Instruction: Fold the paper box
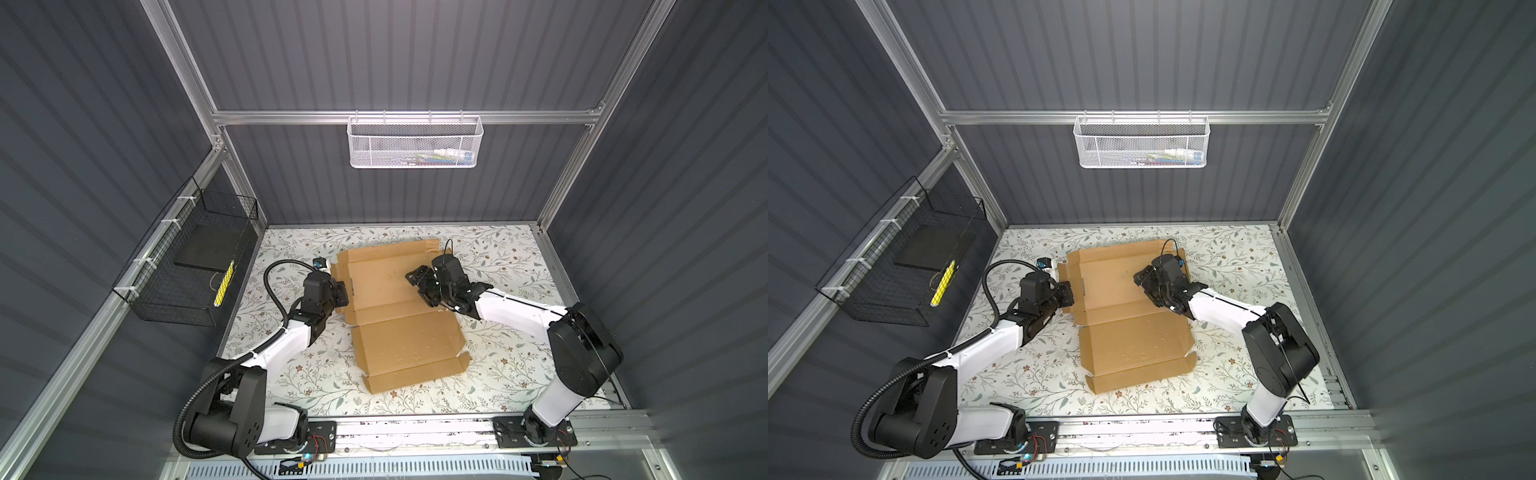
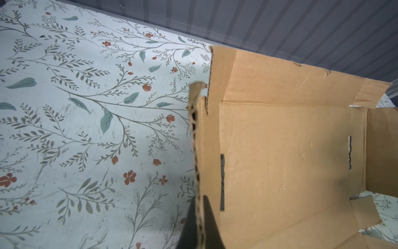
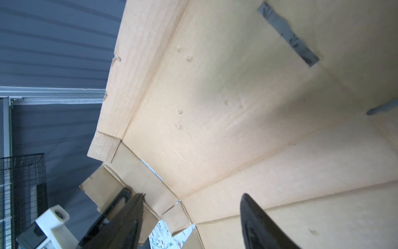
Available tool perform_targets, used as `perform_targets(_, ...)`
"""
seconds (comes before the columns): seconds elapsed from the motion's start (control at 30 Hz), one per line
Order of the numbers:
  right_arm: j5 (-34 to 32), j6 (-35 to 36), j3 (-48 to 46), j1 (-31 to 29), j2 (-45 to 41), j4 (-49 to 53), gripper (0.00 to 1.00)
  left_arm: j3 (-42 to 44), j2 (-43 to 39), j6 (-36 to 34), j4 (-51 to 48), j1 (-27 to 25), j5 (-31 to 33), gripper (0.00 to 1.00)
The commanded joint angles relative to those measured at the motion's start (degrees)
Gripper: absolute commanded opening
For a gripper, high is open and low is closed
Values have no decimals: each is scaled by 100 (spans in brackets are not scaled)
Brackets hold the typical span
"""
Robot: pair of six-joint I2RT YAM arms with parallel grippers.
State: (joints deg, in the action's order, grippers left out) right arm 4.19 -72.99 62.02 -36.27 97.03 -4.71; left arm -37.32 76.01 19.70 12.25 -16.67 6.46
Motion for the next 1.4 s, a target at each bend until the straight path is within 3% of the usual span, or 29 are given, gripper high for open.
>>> perform_targets(0.0, -187, -322, 469, 39, 127, -21, 73, 169, -240, -183, 521, -56, 140, 0)
perform_targets(0.63, -322, -1674, 1481, 359, 740, -57, 72, 1025, -956, -617, 1704, -213, 199, 0)
perform_targets(1.37, -128, -1824, 2289, 498, 1114, 332, 71, 1324, -996, -1068, 2429, -598, 478, 0)
